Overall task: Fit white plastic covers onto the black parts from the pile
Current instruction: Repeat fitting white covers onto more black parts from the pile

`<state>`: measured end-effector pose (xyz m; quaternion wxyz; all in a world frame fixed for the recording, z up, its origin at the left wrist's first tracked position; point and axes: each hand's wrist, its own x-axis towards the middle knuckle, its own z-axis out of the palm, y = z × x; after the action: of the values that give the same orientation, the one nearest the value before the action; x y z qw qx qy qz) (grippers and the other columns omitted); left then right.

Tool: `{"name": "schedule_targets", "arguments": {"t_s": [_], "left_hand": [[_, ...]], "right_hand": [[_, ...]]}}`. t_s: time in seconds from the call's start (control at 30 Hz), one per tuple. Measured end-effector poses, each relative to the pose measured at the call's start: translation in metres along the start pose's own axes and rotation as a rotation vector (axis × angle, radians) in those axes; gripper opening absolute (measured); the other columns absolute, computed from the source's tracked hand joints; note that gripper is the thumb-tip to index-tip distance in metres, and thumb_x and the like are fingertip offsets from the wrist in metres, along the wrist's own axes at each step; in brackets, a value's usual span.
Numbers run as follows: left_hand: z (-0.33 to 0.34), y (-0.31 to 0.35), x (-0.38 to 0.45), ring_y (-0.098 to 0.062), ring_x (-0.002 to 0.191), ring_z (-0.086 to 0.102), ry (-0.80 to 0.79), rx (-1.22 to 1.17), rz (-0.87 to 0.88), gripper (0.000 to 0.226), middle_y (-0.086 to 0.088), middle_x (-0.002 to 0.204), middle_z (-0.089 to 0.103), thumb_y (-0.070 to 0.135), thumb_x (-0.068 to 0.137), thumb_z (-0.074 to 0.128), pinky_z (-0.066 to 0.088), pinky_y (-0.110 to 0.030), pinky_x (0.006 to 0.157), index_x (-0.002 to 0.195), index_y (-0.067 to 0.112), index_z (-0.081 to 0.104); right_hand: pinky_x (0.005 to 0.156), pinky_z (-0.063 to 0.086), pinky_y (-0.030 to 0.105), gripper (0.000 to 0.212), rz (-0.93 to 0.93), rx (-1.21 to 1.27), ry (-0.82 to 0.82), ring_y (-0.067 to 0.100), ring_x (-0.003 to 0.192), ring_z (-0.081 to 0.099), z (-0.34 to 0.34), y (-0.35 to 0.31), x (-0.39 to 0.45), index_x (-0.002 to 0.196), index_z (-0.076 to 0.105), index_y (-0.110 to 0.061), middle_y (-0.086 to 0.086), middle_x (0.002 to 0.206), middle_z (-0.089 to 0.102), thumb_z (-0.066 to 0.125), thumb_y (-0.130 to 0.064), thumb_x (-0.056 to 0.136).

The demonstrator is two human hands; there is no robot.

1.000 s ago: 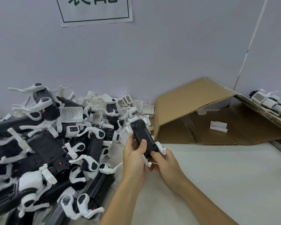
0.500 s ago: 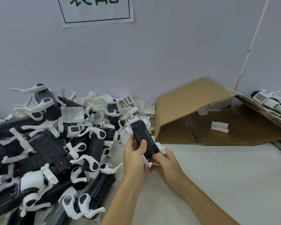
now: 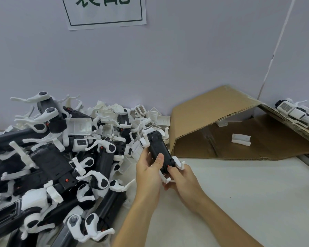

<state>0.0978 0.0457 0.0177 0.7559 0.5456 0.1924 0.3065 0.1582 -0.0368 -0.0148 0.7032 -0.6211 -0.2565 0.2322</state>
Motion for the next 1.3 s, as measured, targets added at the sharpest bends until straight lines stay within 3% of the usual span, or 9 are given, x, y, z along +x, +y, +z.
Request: {"name": "schedule_targets", "arguments": {"t_s": [0.13, 0.27, 0.43, 0.63, 0.83, 1.03, 1.17, 1.27, 1.3], "left_hand": [[-0.001, -0.005, 0.002, -0.001, 0.082, 0.071, 0.073, 0.153, 0.158, 0.013, 0.012, 0.089, 0.076, 0.020, 0.096, 0.065, 0.052, -0.013, 0.063, 0.099, 0.032, 0.070], [-0.003, -0.004, 0.005, -0.012, 0.094, 0.072, 0.087, 0.099, 0.051, 0.025, 0.002, 0.090, 0.078, 0.029, 0.100, 0.057, 0.052, -0.025, 0.083, 0.086, 0.022, 0.077], [-0.002, 0.002, 0.007, -0.001, 0.067, 0.071, 0.111, -0.023, -0.036, 0.028, 0.005, 0.075, 0.076, 0.039, 0.097, 0.060, 0.049, -0.010, 0.054, 0.084, 0.018, 0.075], [-0.005, 0.003, 0.012, -0.010, 0.065, 0.068, 0.202, -0.066, -0.268, 0.028, 0.004, 0.075, 0.074, 0.045, 0.096, 0.056, 0.046, -0.027, 0.061, 0.100, 0.020, 0.068], [-0.011, 0.007, 0.017, -0.010, 0.067, 0.072, 0.169, -0.081, -0.129, 0.024, 0.001, 0.069, 0.075, 0.042, 0.095, 0.060, 0.050, -0.025, 0.066, 0.090, 0.022, 0.072], [-0.012, 0.009, 0.019, -0.016, 0.084, 0.072, 0.228, -0.146, -0.171, 0.022, 0.001, 0.081, 0.076, 0.037, 0.094, 0.061, 0.050, -0.029, 0.072, 0.104, 0.020, 0.071], [-0.013, 0.007, 0.019, -0.018, 0.089, 0.072, 0.217, -0.172, -0.185, 0.028, -0.005, 0.096, 0.076, 0.035, 0.094, 0.059, 0.051, -0.026, 0.069, 0.111, 0.017, 0.071], [-0.013, 0.007, 0.018, -0.017, 0.076, 0.069, 0.193, -0.160, -0.189, 0.034, -0.005, 0.090, 0.076, 0.036, 0.094, 0.057, 0.046, -0.027, 0.061, 0.114, 0.011, 0.068], [-0.013, 0.007, 0.017, -0.017, 0.073, 0.069, 0.181, -0.165, -0.188, 0.035, -0.005, 0.086, 0.076, 0.037, 0.094, 0.056, 0.047, -0.027, 0.062, 0.114, 0.011, 0.068]], "right_hand": [[0.065, 0.052, 0.023, 0.014, -0.174, 0.051, 0.130, 0.014, 0.074, 0.067, -0.001, 0.001, -0.001, 0.106, 0.068, -0.010, 0.001, 0.082, 0.071, 0.056, -0.006, 0.100], [0.073, 0.052, 0.018, 0.025, -0.445, -0.303, 0.323, 0.010, 0.090, 0.065, -0.005, 0.004, 0.000, 0.106, 0.064, -0.017, -0.005, 0.098, 0.066, 0.068, 0.001, 0.089], [0.088, 0.043, 0.010, 0.052, -0.733, -0.616, 0.163, 0.004, 0.107, 0.056, -0.015, -0.001, 0.000, 0.121, 0.060, -0.013, -0.004, 0.115, 0.055, 0.061, 0.006, 0.072], [0.080, 0.048, 0.013, 0.044, -0.554, -0.491, 0.319, 0.005, 0.096, 0.063, -0.017, -0.009, 0.008, 0.110, 0.069, -0.015, -0.007, 0.097, 0.068, 0.043, 0.003, 0.078], [0.092, 0.055, 0.032, 0.038, -0.113, -0.511, 0.029, 0.012, 0.104, 0.067, -0.009, -0.026, 0.049, 0.106, 0.077, -0.013, -0.002, 0.104, 0.075, 0.048, 0.006, 0.093], [0.097, 0.047, 0.041, 0.038, -0.136, -0.904, -0.208, 0.041, 0.114, 0.058, 0.011, -0.034, 0.092, 0.129, 0.060, -0.009, 0.028, 0.124, 0.062, 0.056, 0.006, 0.094], [0.079, 0.057, 0.023, 0.018, -0.159, -1.173, -0.232, 0.010, 0.082, 0.066, 0.015, -0.016, 0.114, 0.105, 0.054, -0.003, 0.014, 0.097, 0.059, 0.039, -0.011, 0.106], [0.059, 0.057, 0.019, 0.020, -0.206, -1.261, -0.197, 0.016, 0.078, 0.059, 0.014, -0.001, 0.122, 0.094, 0.055, -0.011, 0.006, 0.092, 0.056, 0.038, -0.016, 0.104], [0.064, 0.057, 0.022, 0.019, -0.271, -1.428, -0.235, 0.019, 0.083, 0.060, 0.012, -0.004, 0.128, 0.095, 0.057, -0.011, 0.006, 0.096, 0.059, 0.041, -0.015, 0.103]]}}
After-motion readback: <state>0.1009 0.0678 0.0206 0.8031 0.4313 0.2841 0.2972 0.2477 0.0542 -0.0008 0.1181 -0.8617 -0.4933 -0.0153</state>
